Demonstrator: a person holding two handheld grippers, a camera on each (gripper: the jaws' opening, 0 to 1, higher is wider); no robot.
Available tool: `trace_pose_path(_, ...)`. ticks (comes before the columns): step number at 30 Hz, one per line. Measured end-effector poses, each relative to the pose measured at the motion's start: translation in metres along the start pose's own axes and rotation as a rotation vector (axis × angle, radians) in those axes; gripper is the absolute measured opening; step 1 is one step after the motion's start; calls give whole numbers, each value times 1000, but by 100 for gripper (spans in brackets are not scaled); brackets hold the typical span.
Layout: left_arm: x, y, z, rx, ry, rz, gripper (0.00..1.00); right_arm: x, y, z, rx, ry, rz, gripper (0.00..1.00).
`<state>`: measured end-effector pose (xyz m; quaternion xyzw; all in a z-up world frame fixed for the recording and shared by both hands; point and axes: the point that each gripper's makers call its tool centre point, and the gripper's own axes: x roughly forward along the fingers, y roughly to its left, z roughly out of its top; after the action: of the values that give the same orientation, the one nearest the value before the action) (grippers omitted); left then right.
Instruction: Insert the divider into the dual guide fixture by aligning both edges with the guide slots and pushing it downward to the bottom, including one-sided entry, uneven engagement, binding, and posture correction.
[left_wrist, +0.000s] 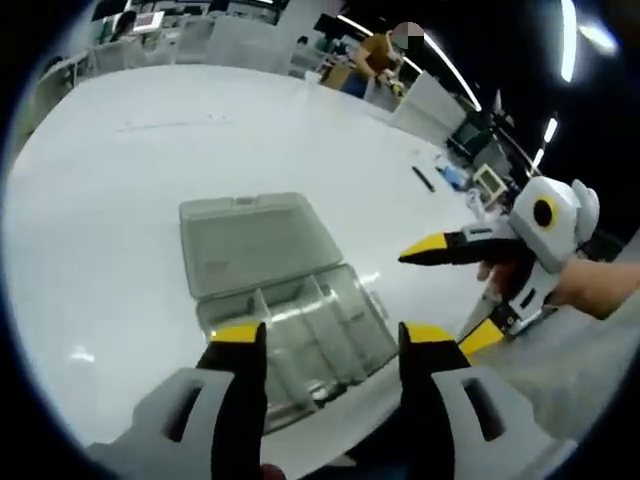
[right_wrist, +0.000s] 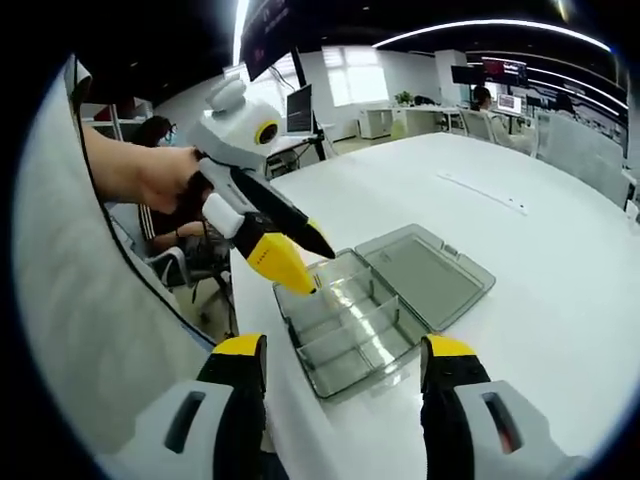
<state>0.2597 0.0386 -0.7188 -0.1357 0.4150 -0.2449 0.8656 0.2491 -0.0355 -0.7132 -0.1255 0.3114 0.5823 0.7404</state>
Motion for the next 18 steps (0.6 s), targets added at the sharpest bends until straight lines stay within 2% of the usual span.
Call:
trace_pose_path(3,0,-5,-1,21,-18,-3,58,0,0,-1,3,5,-3,60)
trace_pose_path(9,1,-9,1,49,-39,-14,60,0,2,-2,3,13,-6,59)
trace_pose_path(13,-1,-7,3,72,-43,6,61,-1,1,-2,6,14,-12,59)
trace_pose_path(18,-3,-10,6,89,-76,7,65,-6,-2,-3,5,17,-25,59)
